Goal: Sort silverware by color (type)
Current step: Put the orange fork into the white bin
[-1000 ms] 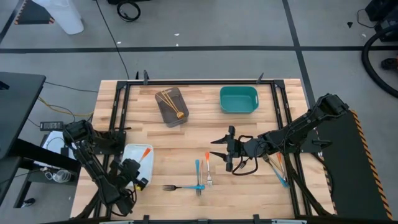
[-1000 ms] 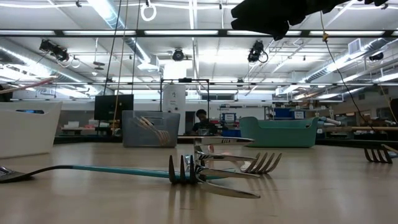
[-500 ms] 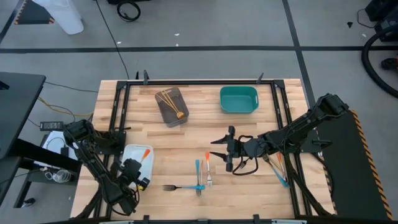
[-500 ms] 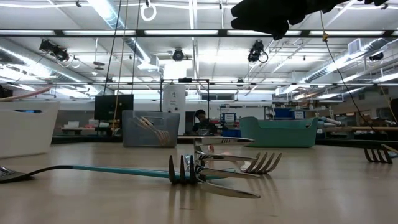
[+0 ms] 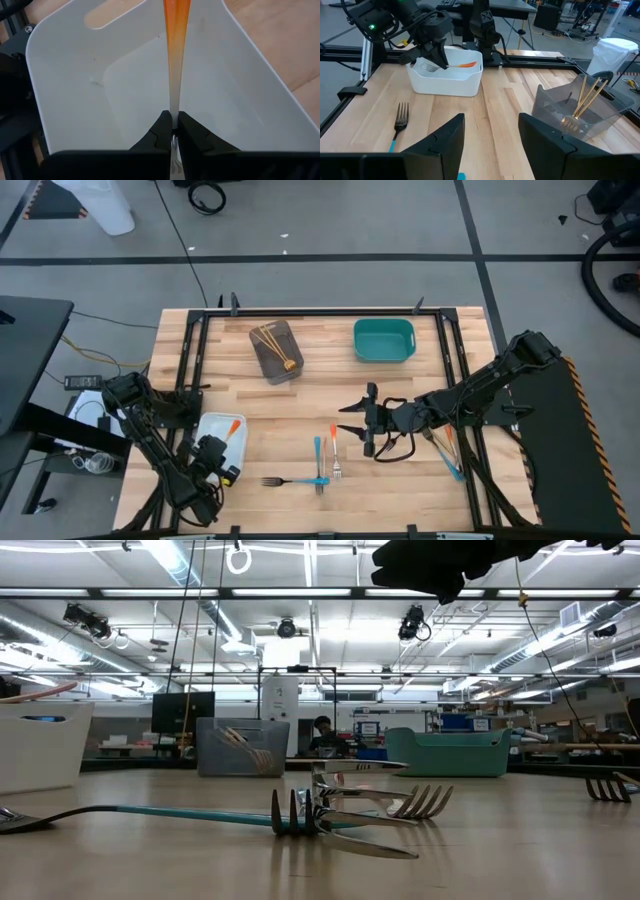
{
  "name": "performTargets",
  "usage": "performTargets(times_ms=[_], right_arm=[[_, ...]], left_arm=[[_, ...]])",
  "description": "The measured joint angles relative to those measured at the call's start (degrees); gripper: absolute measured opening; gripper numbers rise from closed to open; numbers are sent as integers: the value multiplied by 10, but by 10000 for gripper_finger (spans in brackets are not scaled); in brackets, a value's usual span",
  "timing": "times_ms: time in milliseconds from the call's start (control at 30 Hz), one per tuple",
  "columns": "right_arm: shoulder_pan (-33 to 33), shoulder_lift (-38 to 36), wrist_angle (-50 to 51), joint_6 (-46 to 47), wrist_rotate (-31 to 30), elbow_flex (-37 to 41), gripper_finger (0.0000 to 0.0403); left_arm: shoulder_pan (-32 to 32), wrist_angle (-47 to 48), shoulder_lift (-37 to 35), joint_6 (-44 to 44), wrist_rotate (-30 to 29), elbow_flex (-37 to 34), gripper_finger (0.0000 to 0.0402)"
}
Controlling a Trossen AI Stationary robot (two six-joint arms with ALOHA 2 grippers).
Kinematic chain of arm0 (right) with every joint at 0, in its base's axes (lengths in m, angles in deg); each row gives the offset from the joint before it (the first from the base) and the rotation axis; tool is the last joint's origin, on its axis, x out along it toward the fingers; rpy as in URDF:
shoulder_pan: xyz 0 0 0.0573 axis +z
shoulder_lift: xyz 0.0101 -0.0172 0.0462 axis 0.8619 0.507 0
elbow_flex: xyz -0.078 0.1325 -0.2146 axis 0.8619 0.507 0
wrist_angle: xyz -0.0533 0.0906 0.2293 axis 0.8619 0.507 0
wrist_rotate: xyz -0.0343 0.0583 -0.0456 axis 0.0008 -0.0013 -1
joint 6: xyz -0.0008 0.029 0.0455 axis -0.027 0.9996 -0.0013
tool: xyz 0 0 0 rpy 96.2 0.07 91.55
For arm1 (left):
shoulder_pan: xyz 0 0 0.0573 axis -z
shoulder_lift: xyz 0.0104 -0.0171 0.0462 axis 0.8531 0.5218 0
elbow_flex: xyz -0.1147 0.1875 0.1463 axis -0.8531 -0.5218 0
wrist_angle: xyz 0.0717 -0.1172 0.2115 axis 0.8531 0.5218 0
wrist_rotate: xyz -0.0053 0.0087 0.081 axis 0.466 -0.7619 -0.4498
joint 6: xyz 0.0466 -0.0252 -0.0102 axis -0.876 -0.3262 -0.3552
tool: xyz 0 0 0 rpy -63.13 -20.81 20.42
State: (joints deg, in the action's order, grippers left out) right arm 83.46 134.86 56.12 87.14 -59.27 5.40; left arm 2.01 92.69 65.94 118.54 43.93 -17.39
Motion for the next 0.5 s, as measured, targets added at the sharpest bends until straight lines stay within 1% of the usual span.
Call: performTargets(times_ms=[200,400,500], right_arm=[[0,0,1,0,0,0,197],[0,0,1,0,0,0,197],[1,0,1,1,0,0,197]], left_arm=[[0,1,2,0,0,0,21],[1,-47,-1,5,-12,-30,21],[0,-44,-1,7,-13,-35,21]])
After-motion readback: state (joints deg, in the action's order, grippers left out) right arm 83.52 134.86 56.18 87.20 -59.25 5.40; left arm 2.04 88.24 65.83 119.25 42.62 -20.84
